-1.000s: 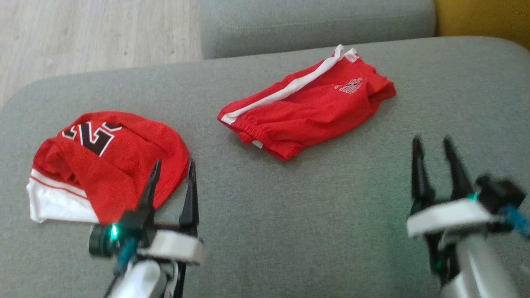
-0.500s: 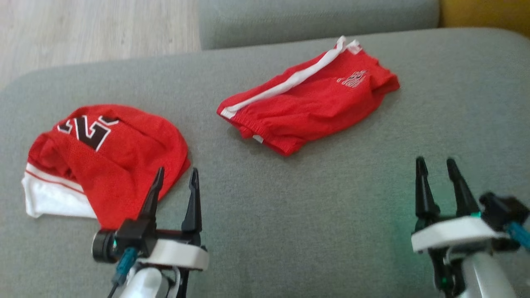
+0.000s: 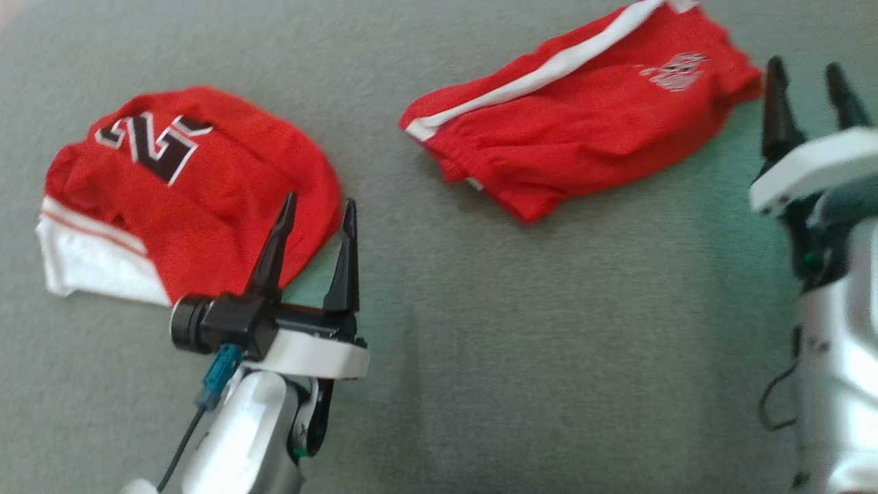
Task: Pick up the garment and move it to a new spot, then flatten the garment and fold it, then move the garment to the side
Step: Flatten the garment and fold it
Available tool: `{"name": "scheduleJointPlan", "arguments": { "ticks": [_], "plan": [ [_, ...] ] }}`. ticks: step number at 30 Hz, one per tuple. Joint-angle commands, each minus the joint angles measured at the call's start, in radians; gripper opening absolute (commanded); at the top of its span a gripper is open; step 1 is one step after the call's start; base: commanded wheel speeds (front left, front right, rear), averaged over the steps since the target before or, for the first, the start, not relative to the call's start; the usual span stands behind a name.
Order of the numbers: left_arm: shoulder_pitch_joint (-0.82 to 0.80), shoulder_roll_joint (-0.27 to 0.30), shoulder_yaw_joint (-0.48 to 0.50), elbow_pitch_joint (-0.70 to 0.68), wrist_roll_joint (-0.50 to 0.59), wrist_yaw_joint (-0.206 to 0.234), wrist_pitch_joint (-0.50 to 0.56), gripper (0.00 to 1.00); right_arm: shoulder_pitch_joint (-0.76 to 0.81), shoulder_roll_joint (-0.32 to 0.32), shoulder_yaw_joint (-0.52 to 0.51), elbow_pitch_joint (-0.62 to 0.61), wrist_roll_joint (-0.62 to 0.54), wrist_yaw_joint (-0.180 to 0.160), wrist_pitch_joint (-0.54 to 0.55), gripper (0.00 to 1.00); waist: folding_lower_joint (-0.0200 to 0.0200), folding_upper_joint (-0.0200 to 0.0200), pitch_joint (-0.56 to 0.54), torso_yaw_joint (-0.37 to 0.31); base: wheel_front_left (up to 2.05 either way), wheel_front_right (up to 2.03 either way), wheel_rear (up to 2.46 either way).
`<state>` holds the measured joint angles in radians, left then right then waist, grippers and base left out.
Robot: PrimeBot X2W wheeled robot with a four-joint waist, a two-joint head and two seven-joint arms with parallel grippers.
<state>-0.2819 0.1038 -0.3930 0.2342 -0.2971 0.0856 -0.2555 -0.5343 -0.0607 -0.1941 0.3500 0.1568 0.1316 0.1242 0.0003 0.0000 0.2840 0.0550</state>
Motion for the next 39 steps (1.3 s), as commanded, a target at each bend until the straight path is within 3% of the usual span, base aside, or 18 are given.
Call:
{"name": "scheduleJointPlan", "arguments": {
  "ticks": [1, 14, 25, 26, 27, 39],
  "plan": [
    [-0.040, -0.003, 0.044, -0.022, 0.010, -0.009, -0.006, 1.00, -0.072, -0.029, -0.004, 0.024, -0.045, -0.001, 0.041, 1.00, -0.0003, 0.0000, 0.048, 0.053, 0.00, 0.00, 0.00],
    [-0.097, -0.049, 0.054, -0.001, 0.036, -0.063, -0.006, 1.00, -0.353, -0.193, -0.125, 0.438, -0.275, -0.001, 0.136, 1.00, -0.0003, 0.0000, 0.153, 0.149, 0.00, 0.00, 0.00],
    [-0.123, -0.053, 0.056, 0.000, 0.031, -0.066, -0.006, 1.00, -0.411, -0.230, -0.006, 0.616, -0.283, -0.001, 0.111, 1.00, -0.0003, 0.0000, 0.171, 0.156, 0.00, 0.00, 0.00],
    [-0.123, -0.053, 0.056, 0.000, 0.031, -0.064, -0.006, 1.00, -0.413, -0.233, 0.005, 0.630, -0.274, -0.001, 0.107, 0.34, -0.0003, 0.0000, 0.169, 0.153, 0.00, 0.00, 0.00],
    [-0.122, -0.053, 0.057, 0.000, 0.032, -0.063, -0.006, 1.00, -0.416, -0.236, 0.015, 0.642, -0.264, -0.001, 0.103, 0.00, -0.0003, 0.0000, 0.166, 0.148, 0.00, 0.00, 0.00],
    [-0.105, -0.053, 0.077, 0.008, 0.052, -0.067, -0.006, 1.00, -0.420, -0.308, 0.069, 0.715, -0.123, -0.001, 0.024, 0.00, -0.0003, 0.0000, 0.100, 0.075, 0.00, 0.00, 0.00]
  ]
}}
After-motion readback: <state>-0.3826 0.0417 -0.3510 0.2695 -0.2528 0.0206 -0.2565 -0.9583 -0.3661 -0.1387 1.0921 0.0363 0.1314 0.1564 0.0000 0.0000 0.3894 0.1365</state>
